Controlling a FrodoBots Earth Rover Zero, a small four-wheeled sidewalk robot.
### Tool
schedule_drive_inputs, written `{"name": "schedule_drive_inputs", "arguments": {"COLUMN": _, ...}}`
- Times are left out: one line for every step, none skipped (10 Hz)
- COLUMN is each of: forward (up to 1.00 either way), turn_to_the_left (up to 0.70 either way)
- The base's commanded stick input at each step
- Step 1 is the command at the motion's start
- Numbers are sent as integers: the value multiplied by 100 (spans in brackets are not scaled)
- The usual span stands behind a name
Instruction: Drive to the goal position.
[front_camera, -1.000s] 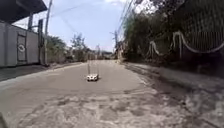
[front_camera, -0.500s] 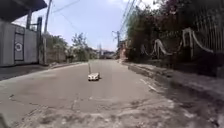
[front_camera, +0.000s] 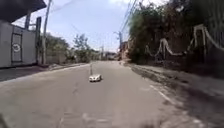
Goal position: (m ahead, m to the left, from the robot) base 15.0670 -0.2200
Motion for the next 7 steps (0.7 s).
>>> {"name": "schedule_drive_inputs", "arguments": {"forward": 100, "turn_to_the_left": -40}}
{"name": "schedule_drive_inputs", "arguments": {"forward": 100, "turn_to_the_left": -27}}
{"name": "schedule_drive_inputs", "arguments": {"forward": 100, "turn_to_the_left": -7}}
{"name": "schedule_drive_inputs", "arguments": {"forward": 100, "turn_to_the_left": 0}}
{"name": "schedule_drive_inputs", "arguments": {"forward": 100, "turn_to_the_left": 0}}
{"name": "schedule_drive_inputs", "arguments": {"forward": 100, "turn_to_the_left": 0}}
{"name": "schedule_drive_inputs", "arguments": {"forward": 100, "turn_to_the_left": 0}}
